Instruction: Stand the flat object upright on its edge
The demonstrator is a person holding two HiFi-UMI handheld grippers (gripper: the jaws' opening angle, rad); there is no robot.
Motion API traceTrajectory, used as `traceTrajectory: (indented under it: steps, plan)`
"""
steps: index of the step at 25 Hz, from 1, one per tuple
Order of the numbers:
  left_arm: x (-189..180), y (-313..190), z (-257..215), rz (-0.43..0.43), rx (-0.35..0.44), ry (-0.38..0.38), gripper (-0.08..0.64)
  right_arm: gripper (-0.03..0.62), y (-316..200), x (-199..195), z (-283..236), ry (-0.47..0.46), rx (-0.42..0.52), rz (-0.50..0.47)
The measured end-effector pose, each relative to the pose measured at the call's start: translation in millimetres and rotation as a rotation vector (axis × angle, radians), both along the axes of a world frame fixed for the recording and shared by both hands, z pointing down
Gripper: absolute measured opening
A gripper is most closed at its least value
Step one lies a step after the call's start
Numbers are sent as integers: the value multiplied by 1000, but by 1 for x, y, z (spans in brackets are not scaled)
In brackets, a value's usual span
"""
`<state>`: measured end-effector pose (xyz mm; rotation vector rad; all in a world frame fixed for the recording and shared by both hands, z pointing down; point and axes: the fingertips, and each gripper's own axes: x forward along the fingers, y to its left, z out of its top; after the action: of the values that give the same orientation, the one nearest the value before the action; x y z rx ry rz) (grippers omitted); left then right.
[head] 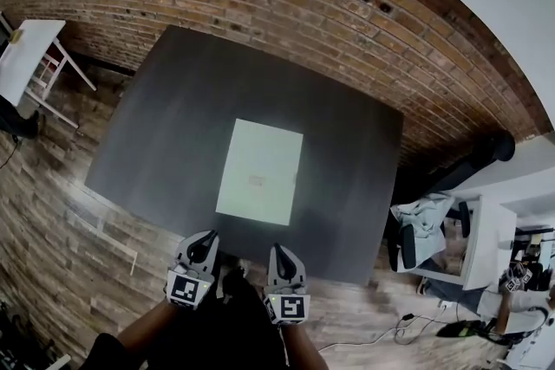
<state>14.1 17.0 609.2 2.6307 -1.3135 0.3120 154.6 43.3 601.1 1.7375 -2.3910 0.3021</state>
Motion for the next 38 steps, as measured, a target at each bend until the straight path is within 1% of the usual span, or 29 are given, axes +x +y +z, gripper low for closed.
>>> traceTrajectory:
  steps: [4,6,9,13,16,20,22,24,25,26,27,31,32,33,34,38]
  plan:
    - [3,-11,17,24,-9,-21,43,25,-13,-6,18,-9,-23,-5]
    - [3,-12,28,26,-29,-21,43,25,-19,-9,22,-24,-27,1]
    - [1,-18,44,24,-48,-25,43,25,-24,-10,39,-14,-51,-13]
    - [1,-24,64,52,-58,-54,43,25,-25,-4,63,12,-89,-13]
    - [-1,-29,81,55,-70,-72,43,26,-27,4,79,22,-106,4]
    - [0,-35,100,68,-64,-89,43,26,-32,13,94,-6,-128,38]
    - [2,-35,112,93,-83,-110,44,26,-33,16,104,-15,-136,43]
    - [5,-34,122,118,-99,-121,44,32,-30,21,116,-4,-154,39]
    - [7,-34,126,128,-108,-123,44,49,-29,23,124,5,-169,35]
    - [7,-34,132,137,-119,-125,44,88,-28,24,131,12,-183,33]
    - [7,-34,138,145,-131,-128,44,114,-28,24,137,16,-195,33]
    - [2,-36,157,142,-159,-129,48,142,-28,26,156,28,-227,32]
    - [2,-36,160,143,-172,-127,66,150,-28,27,160,32,-235,35]
    - [3,-36,164,148,-186,-126,117,154,-27,30,165,36,-241,39]
    - [3,-36,168,154,-197,-126,152,157,-28,32,168,37,-243,44]
    - [1,-39,179,166,-223,-143,163,179,-30,40,178,28,-258,73]
